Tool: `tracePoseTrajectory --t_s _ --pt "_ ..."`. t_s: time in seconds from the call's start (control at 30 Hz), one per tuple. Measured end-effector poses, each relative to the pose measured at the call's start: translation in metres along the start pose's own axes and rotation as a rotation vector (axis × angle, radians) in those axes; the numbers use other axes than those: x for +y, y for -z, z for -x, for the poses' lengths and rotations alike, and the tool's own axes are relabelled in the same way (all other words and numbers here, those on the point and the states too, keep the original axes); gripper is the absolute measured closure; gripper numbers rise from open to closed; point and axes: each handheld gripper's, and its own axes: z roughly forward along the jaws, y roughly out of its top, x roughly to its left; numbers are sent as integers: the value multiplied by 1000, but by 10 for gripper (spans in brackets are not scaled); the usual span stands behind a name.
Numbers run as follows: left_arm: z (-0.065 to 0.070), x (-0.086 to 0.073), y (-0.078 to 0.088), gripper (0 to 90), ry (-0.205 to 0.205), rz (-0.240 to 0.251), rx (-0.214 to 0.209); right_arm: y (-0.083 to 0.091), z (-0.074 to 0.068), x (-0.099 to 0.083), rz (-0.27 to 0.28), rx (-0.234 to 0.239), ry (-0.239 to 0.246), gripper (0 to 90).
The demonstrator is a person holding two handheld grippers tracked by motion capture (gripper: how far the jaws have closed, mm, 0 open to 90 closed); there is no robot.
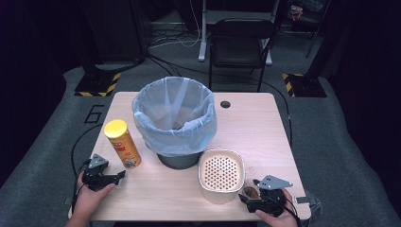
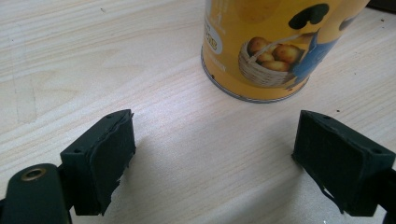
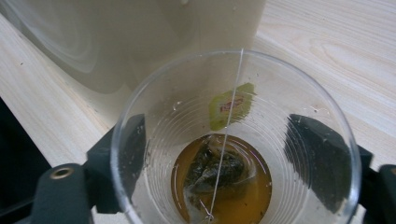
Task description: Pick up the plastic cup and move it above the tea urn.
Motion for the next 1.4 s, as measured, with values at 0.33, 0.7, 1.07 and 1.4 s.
tracePoseTrajectory --t_s 0.33,0.7,1.07,1.4 --pt "0 0 0 126 0 0 0 2 -2 1 9 -6 13 282" --pt "0 0 0 125 -1 0 -1 12 4 3 50 -31 34 299" --pt "0 0 0 125 -1 -1 0 17 14 8 5 -45 56 319" --pt "0 0 0 125 -1 0 0 17 42 25 5 -54 66 329"
